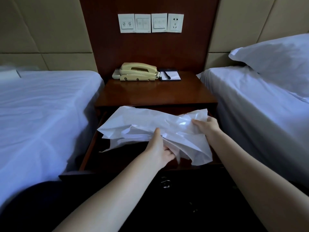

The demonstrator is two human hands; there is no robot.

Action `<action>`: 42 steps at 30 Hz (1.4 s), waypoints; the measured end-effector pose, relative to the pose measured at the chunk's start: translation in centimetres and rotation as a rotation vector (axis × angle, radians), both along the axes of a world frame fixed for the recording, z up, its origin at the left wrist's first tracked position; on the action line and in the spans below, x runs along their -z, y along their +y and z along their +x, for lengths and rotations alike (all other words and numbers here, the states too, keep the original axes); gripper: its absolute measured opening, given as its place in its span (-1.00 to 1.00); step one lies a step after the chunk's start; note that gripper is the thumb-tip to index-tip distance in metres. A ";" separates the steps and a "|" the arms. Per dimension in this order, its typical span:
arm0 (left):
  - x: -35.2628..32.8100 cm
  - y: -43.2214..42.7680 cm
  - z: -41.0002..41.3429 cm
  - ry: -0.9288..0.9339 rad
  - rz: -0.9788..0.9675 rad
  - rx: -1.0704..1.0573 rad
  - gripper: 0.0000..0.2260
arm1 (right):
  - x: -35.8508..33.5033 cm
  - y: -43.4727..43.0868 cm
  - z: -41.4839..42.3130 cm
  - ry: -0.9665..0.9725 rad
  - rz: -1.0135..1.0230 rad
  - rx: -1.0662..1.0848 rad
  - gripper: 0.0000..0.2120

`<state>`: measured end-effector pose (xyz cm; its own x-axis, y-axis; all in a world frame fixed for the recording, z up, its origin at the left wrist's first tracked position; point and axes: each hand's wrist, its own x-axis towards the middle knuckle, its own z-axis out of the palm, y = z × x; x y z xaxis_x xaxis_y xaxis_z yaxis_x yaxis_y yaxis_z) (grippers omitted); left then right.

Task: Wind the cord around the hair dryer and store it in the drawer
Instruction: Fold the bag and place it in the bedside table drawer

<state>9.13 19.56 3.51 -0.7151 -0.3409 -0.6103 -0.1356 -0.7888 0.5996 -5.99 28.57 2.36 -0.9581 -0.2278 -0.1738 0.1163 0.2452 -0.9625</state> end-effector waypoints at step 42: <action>4.7 -11.4 -3.8 -0.629 -2.100 0.279 -0.63 | 4.6 -0.5 0.1 0.728 0.608 -0.853 -0.60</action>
<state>5.35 8.13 -1.21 -0.7638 -0.5773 0.2886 -0.5571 0.8155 0.1568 -5.94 28.10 -2.20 -0.4652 -0.8845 0.0357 -0.8003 0.4030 -0.4440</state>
